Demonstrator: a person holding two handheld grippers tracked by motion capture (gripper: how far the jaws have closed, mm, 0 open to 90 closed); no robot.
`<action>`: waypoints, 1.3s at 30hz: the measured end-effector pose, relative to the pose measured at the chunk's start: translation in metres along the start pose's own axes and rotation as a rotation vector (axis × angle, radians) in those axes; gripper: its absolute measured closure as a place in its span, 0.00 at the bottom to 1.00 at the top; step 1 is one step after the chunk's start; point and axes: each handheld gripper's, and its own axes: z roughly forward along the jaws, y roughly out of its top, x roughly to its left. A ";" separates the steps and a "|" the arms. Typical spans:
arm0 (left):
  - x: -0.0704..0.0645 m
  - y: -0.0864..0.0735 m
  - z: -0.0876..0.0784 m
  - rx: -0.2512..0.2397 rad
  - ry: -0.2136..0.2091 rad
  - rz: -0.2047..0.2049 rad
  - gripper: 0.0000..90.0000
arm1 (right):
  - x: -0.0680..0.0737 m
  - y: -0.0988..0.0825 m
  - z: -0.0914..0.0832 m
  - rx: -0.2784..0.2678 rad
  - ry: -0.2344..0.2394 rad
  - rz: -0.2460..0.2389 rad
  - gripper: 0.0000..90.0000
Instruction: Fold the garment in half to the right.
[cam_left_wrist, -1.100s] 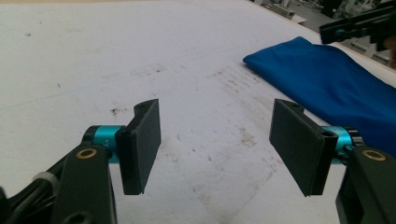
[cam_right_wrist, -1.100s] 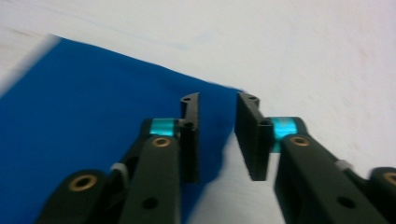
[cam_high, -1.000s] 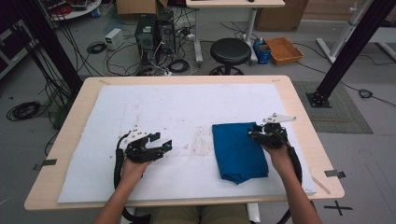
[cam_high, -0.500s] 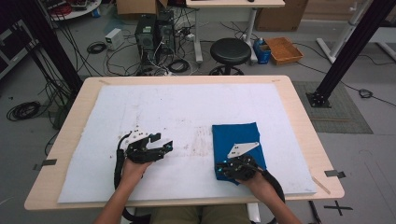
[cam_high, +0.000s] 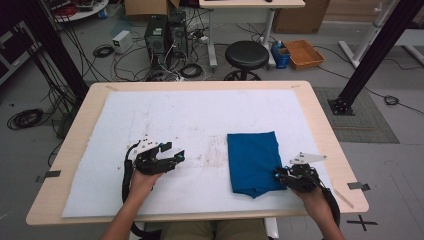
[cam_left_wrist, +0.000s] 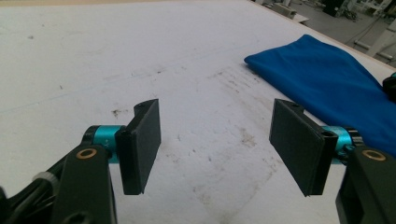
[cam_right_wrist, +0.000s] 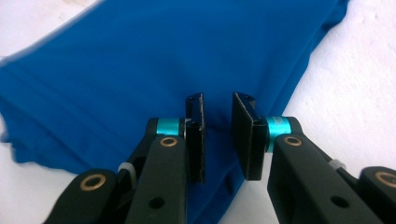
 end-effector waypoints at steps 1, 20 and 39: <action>0.000 0.000 -0.001 -0.006 -0.001 0.001 0.38 | -0.002 -0.002 -0.002 -0.007 0.008 0.000 0.84; 0.012 0.002 -0.011 -0.135 0.005 0.082 0.30 | -0.036 0.028 -0.021 -0.327 -0.150 0.052 0.22; 0.027 -0.003 -0.024 -0.190 0.019 0.064 0.30 | -0.045 0.003 -0.039 -0.350 -0.168 0.020 0.22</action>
